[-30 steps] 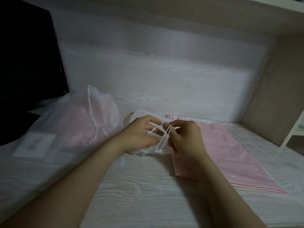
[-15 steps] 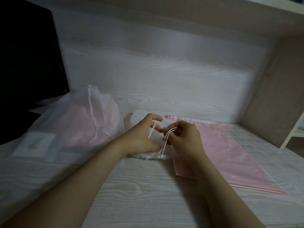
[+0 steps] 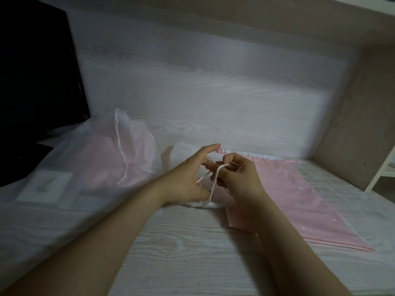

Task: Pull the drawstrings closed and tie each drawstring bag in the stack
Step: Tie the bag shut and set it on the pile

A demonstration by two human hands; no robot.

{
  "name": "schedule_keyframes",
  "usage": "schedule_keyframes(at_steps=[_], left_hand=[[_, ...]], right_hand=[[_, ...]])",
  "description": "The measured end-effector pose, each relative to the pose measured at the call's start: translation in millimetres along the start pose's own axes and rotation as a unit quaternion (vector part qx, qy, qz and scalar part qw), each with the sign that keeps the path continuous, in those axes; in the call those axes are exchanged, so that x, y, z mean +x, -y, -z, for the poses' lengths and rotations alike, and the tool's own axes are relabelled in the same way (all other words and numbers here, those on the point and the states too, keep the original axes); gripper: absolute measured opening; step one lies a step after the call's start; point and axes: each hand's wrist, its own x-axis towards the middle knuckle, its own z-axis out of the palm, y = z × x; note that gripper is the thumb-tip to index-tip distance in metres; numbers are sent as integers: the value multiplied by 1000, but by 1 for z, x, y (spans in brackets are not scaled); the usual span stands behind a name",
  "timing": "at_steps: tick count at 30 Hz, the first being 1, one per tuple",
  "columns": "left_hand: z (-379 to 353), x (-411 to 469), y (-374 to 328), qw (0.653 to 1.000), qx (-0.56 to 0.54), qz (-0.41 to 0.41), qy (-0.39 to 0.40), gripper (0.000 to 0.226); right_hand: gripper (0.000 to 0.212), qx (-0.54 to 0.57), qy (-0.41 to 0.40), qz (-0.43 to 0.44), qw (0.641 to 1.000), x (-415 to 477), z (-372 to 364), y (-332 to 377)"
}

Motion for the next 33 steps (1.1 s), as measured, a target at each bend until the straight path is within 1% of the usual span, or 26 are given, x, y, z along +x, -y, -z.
schedule_keyframes(at_steps=[2, 4, 5, 6, 8, 9, 10, 12, 13, 15, 16, 17, 20, 24, 27, 29, 31, 33], left_hand=[[-1, 0, 3, 998, -11, 39, -40, 94], [-2, 3, 4, 993, -16, 88, -82, 70], [-2, 4, 3, 989, -23, 114, -89, 56], [-2, 6, 4, 987, -29, 134, -86, 43], [-1, 8, 5, 987, -32, 141, -67, 15], [-1, 8, 4, 988, -38, 138, -62, 8], [-2, 8, 3, 987, -45, 141, -63, 11], [-1, 8, 1, 982, -72, 156, -74, 16], [0, 8, 0, 980, -89, 163, -77, 17], [1, 7, -2, 975, -112, 174, -75, 18], [2, 6, -2, 975, -115, 175, -73, 18], [2, 6, -2, 975, -118, 176, -68, 17], [3, 5, -5, 975, -120, 178, -54, 17], [7, 3, -9, 975, -128, 182, -14, 18], [9, 2, -12, 966, -184, 182, 24, 27], [10, 2, -11, 967, -188, 170, 19, 26], [10, 3, -7, 974, -163, 156, 10, 25], [11, 5, -1, 974, -161, 157, 14, 27]], right_hand=[[32, 49, -40, -16, 998, -1, 3, 3], [31, 78, -95, -12, 992, -2, 4, 7], [30, 88, -117, -4, 989, -2, 5, 8], [29, 96, -137, 2, 986, -2, 6, 8], [25, 96, -172, 3, 980, 1, 8, 5], [21, 76, -187, 0, 979, 3, 10, 2], [18, 38, -200, -2, 979, 4, 11, -1], [11, -73, -224, 16, 972, 5, 14, -6], [9, -139, -239, 39, 960, 6, 15, -7], [9, -263, -266, 98, 922, 4, 16, -6], [12, -294, -275, 122, 907, 4, 17, -5], [19, -304, -277, 135, 902, 3, 16, -4], [33, -276, -254, 162, 913, 2, 10, 1], [36, -266, -208, 175, 925, 10, 3, 14], [37, -283, -162, 187, 927, 19, -7, 26], [38, -315, -126, 191, 921, 26, -14, 28], [40, -352, -68, 158, 920, 34, -16, 28], [41, -349, 0, 99, 932, 39, -14, 26]])
